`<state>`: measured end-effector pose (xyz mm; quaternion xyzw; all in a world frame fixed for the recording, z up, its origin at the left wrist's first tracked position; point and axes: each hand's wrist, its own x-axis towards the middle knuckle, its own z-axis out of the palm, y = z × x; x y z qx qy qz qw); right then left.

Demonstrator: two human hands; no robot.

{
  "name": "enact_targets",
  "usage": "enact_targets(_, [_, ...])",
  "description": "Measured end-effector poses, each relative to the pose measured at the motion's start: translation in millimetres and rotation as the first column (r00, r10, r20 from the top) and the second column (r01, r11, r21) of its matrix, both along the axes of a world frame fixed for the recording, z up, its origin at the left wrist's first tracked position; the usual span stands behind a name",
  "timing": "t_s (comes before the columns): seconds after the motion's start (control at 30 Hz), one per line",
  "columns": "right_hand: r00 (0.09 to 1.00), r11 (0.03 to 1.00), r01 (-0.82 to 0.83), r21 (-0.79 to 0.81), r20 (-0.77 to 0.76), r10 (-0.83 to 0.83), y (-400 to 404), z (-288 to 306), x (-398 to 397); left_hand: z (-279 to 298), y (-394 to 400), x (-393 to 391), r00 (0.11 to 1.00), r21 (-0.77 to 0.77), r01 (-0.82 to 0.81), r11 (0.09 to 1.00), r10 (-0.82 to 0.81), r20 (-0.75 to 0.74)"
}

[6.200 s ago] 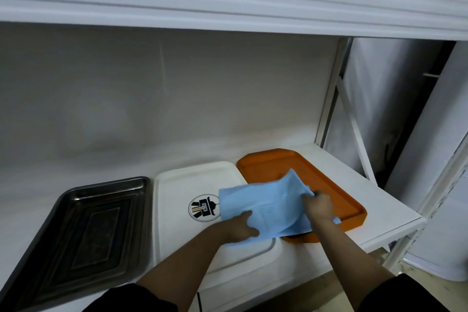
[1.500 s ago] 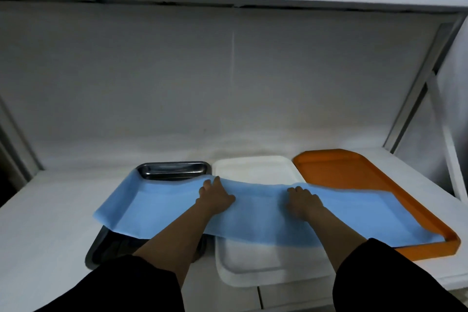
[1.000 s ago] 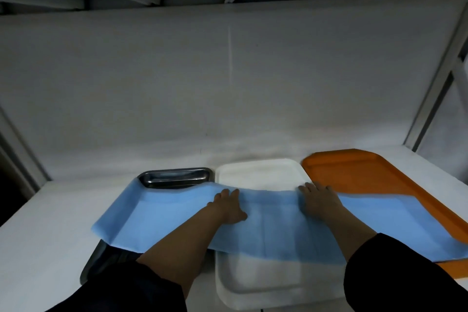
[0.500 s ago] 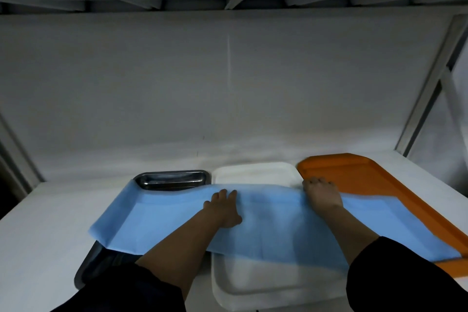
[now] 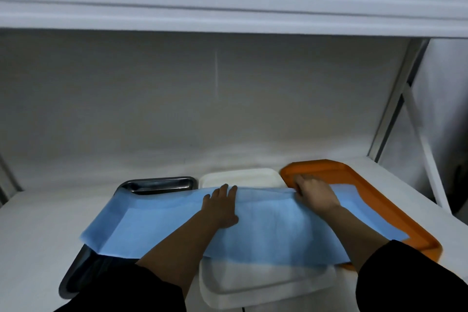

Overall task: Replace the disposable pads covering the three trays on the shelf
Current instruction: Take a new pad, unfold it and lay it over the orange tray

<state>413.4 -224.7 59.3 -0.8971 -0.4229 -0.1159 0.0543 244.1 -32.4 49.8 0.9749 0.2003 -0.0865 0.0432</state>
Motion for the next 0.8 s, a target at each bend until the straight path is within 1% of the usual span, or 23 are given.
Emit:
enact_targets(0.07, [0.998, 0.997, -0.058, 0.056, -0.012, 0.059, -7.5, 3.5, -5.0, 0.8, -2.3, 3.3, 0.997, 0.008, 0.040, 0.999, -0.040, 0.063])
enact_targets(0.1, [0.997, 0.993, -0.082, 0.079, 0.008, 0.082, -11.8, 6.2, -6.7, 1.6, -4.5, 6.3, 0.992, 0.021, 0.063, 0.998, -0.065, 0.108])
enact_targets(0.17, [0.986, 0.984, -0.151, 0.098, 0.091, 0.142, -17.5, 10.4, -10.2, 3.4, -8.8, 9.9, 0.974, 0.061, 0.110, 0.992, -0.120, 0.191])
enact_targets(0.2, [0.970, 0.975, -0.196, 0.100, 0.163, 0.179, -21.8, 12.6, -12.1, 5.7, -12.4, 11.7, 0.964, 0.084, 0.136, 0.987, -0.151, 0.219])
enact_targets(0.27, [0.927, 0.959, -0.271, 0.086, 0.290, 0.236, -29.5, 16.6, -17.4, 9.0, -17.6, 13.6, 0.952, 0.125, 0.172, 0.977, -0.197, 0.233])
enact_targets(0.33, [0.887, 0.941, -0.327, 0.085, 0.370, 0.275, -36.0, 19.8, -22.5, 11.5, -19.1, 14.0, 0.948, 0.178, 0.189, 0.966, -0.227, 0.222])
enact_targets(0.4, [0.854, 0.927, -0.358, 0.113, 0.441, 0.276, -43.1, 23.5, -28.0, 10.4, -16.5, 13.1, 0.949, 0.219, 0.184, 0.958, -0.231, 0.214])
enact_targets(0.5, [0.803, 0.928, -0.361, 0.096, 0.537, 0.257, -53.5, 27.0, -36.7, 8.0, -8.1, 2.3, 0.961, 0.304, 0.123, 0.945, -0.189, 0.200])
enact_targets(0.6, [0.789, 0.933, -0.346, 0.100, 0.570, 0.231, -63.9, 27.1, -45.1, 13.0, 2.4, -17.1, 0.967, 0.473, 0.077, 0.878, -0.182, 0.180])
enact_targets(0.63, [0.788, 0.934, -0.341, 0.106, 0.574, 0.223, -67.8, 25.5, -46.9, 15.8, 5.6, -24.2, 0.964, 0.497, 0.066, 0.865, -0.184, 0.192])
enact_targets(0.7, [0.791, 0.940, -0.322, 0.113, 0.577, 0.202, -77.6, 24.5, -55.4, 21.7, 11.9, -40.1, 0.950, 0.536, 0.076, 0.841, -0.225, 0.219])
enact_targets(0.8, [0.809, 0.949, -0.289, 0.126, 0.563, 0.171, -94.3, 22.4, -70.1, 21.4, 24.5, -65.2, 0.905, 0.637, 0.082, 0.767, -0.325, 0.275])
